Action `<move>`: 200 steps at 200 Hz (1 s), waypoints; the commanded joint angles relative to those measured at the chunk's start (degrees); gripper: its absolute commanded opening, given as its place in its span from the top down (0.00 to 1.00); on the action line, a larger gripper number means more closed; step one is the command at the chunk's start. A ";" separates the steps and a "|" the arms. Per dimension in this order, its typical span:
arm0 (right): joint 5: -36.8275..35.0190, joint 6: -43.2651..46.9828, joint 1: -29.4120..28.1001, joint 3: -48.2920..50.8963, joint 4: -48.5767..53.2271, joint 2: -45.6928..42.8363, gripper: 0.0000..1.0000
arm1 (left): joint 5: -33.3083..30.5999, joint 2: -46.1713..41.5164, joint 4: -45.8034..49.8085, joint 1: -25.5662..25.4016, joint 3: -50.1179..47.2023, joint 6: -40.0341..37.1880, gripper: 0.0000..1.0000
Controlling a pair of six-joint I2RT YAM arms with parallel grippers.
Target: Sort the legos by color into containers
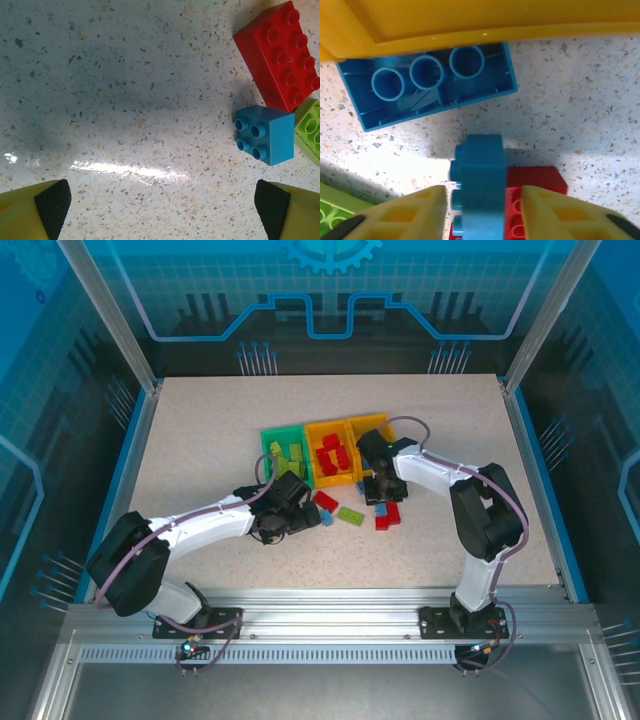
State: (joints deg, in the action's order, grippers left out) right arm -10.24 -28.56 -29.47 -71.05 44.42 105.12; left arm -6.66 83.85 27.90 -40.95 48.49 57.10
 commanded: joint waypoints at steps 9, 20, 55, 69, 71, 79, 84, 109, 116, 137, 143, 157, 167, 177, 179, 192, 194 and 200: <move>-0.24 0.60 -1.85 -2.52 1.79 2.51 0.71 | -0.86 0.07 -0.48 -0.33 -0.46 1.31 0.01; -0.41 0.61 -2.15 -3.09 2.33 2.75 0.75 | -0.84 0.01 -0.39 -0.32 -0.50 1.26 0.01; -0.92 -0.37 -2.69 -3.31 3.69 0.34 0.79 | -0.90 -0.20 -0.28 -0.32 -0.87 1.35 0.01; -1.06 -0.52 -2.73 -3.31 4.51 -1.28 0.79 | -0.91 -0.07 -0.46 -0.30 -0.99 1.43 0.01; -1.07 -0.55 -2.70 -3.29 4.59 -1.49 0.79 | -0.84 -0.09 -0.47 -0.32 -0.91 1.45 0.01; -0.99 -0.45 -2.73 -3.31 4.71 -2.64 0.79 | -0.73 0.15 -0.60 -0.35 -0.94 1.44 0.01; -0.80 -0.32 -2.69 -3.39 4.71 -3.36 0.79 | -0.68 0.32 -0.76 -0.32 -0.86 1.43 0.01; 3.15 -0.03 -0.42 -4.54 3.48 -6.25 0.79 | -0.34 0.87 -0.96 -0.36 -0.42 1.44 0.01; 4.82 -0.14 0.80 -5.02 2.72 -6.88 0.79 | -0.24 1.04 -0.98 -0.32 -0.20 1.39 0.01; 11.15 -0.73 4.98 -6.53 -0.43 -7.77 0.78 | -0.17 1.29 -1.01 -0.39 0.50 1.02 0.01; 13.33 -1.52 6.56 -6.91 -1.39 -7.66 0.78 | -0.14 1.34 -0.92 -0.43 0.70 0.93 0.01; 17.20 -3.16 10.04 -7.88 -3.71 -6.77 0.78 | -0.13 1.68 -0.75 -0.52 1.45 0.89 0.01; 18.11 -3.82 11.88 -9.15 -4.63 -5.71 0.78 | -0.03 2.06 -0.72 -0.66 1.91 0.82 0.01; 18.65 -3.81 13.11 -10.76 -5.30 -4.28 0.78 | 0.14 2.61 -0.74 -0.89 2.59 0.99 0.01; 18.78 -3.79 13.23 -11.15 -5.40 -3.95 0.78 | 0.13 2.69 -0.74 -0.89 2.69 0.93 0.01; 19.69 -3.31 14.15 -13.67 -6.24 -1.77 0.78 | 0.50 3.72 -0.92 -1.22 3.83 1.02 0.01; 19.68 -3.21 14.22 -14.01 -6.29 -1.32 0.78 | 0.57 3.83 -0.98 -1.25 3.99 1.00 0.01; 19.56 -3.08 14.56 -15.24 -6.33 -0.26 0.78 | 0.79 4.31 -1.12 -1.46 4.53 1.01 0.01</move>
State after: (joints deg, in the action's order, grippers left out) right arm 4.86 -31.11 -15.84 -81.71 40.69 100.90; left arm -6.61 86.39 27.07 -41.47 49.87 57.12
